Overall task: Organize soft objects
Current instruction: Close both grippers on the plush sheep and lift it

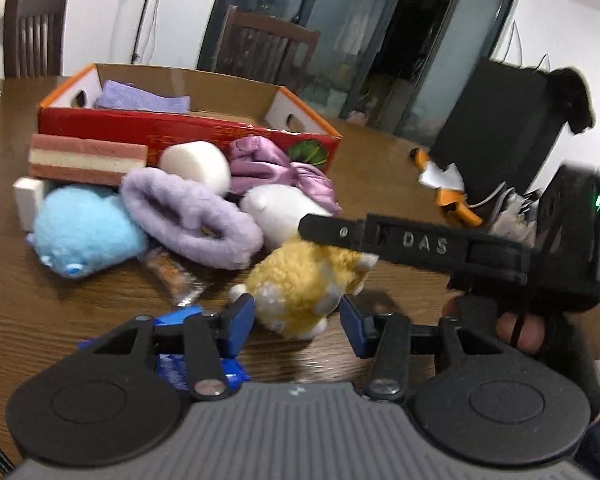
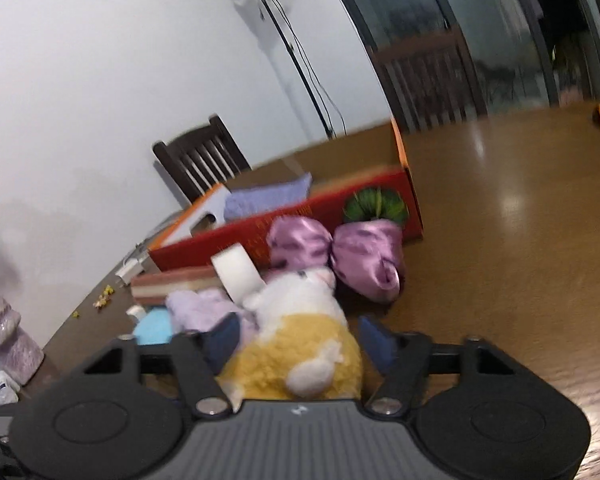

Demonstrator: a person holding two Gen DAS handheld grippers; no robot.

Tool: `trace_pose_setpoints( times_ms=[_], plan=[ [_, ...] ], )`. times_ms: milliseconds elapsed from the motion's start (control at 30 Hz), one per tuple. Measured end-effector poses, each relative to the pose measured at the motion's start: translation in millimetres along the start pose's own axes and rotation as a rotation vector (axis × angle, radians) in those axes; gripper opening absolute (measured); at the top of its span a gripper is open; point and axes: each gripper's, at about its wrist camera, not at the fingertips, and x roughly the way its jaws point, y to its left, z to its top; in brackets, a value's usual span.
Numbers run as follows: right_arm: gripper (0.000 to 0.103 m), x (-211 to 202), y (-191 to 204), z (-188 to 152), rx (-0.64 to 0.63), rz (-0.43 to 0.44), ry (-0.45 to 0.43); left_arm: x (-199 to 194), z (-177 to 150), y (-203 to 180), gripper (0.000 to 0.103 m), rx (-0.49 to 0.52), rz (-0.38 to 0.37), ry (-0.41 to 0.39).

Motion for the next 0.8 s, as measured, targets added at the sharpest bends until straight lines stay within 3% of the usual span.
trace_pose_setpoints(
  times_ms=[67,167,233,400,733,800],
  plan=[
    [0.051,-13,-1,-8,0.015,0.006,0.014,-10,-6,0,0.054,0.011,-0.101,0.003],
    [0.051,-45,3,-25,0.041,-0.022,0.024,-28,-17,-5,0.055,0.037,-0.128,0.0],
    [0.053,-62,5,-37,0.071,-0.036,0.018,-34,-21,-7,0.058,0.042,-0.122,-0.006],
    [0.058,-73,6,-46,0.041,-0.043,0.011,-26,-28,-7,0.064,0.022,-0.112,0.065],
    [0.057,-77,3,-42,0.075,0.028,0.077,-30,-18,13,0.055,-0.045,-0.071,0.036],
    [0.058,-77,4,-44,0.081,0.031,0.086,-34,-18,15,0.056,-0.066,-0.097,0.041]
  ],
)
